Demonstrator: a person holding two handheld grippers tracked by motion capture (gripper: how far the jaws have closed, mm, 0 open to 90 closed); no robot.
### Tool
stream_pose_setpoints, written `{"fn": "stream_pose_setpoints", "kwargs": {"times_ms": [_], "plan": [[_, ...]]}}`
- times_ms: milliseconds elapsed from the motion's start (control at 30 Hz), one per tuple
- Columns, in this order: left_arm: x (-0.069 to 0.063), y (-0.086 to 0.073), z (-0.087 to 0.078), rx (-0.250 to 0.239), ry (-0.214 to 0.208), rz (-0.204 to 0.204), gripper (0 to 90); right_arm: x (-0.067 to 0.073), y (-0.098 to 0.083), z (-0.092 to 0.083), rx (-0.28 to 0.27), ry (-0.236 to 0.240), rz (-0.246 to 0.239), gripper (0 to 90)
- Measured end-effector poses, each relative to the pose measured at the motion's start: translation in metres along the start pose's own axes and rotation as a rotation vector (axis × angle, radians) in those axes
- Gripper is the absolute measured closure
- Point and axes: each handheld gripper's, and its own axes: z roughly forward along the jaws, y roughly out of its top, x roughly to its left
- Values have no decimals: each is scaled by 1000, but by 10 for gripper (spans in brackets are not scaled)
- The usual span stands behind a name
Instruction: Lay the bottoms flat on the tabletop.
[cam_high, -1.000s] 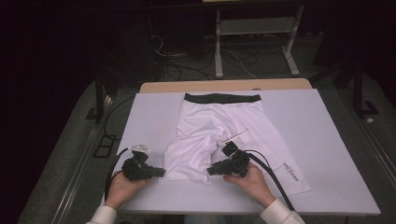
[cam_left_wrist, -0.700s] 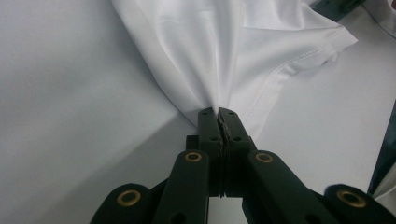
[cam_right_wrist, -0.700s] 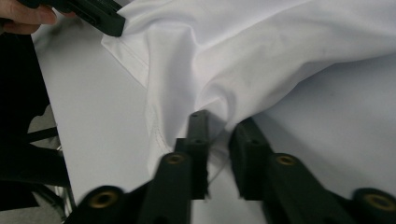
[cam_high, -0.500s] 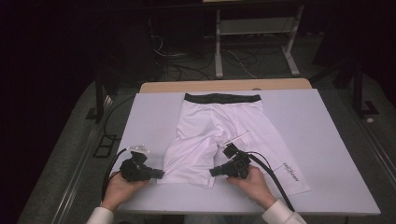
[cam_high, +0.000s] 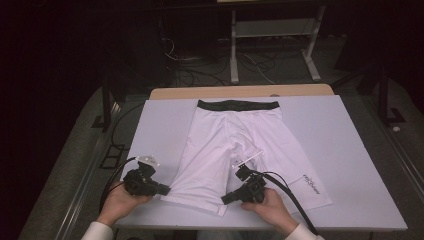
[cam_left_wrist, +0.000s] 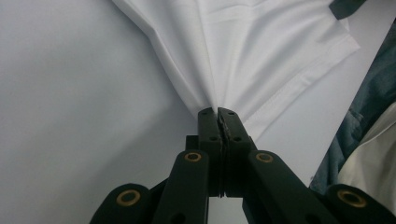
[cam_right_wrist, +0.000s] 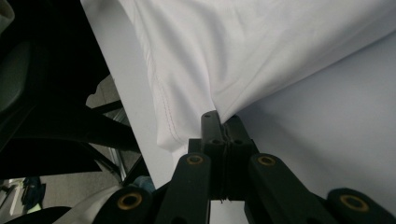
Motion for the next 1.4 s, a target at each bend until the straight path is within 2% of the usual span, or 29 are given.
{"fn": "stream_pose_setpoints", "kwargs": {"times_ms": [233,667,767,933,1033,1100,1233,1400], "plan": [[1,-2,-3,19,15,16,882,4,-1,7,17,43,5,880],[4,-6,-8,23,33,20,876,6,-2,12,29,61,-5,880],[5,-9,-8,17,35,19,846,7,-2,12,25,65,-17,870],[2,-11,-11,-30,62,35,677,8,-2,7,21,63,-25,789],[0,-10,-15,-78,61,38,584,9,-4,3,28,43,-39,754],[-1,-9,-18,-109,58,38,517,11,-4,-1,19,21,-57,712],[-3,-6,-21,-178,43,37,373,14,-6,-14,-17,-58,-142,579],[-5,0,-19,-227,42,31,183,11,-5,-34,-89,-135,-194,389]]}}
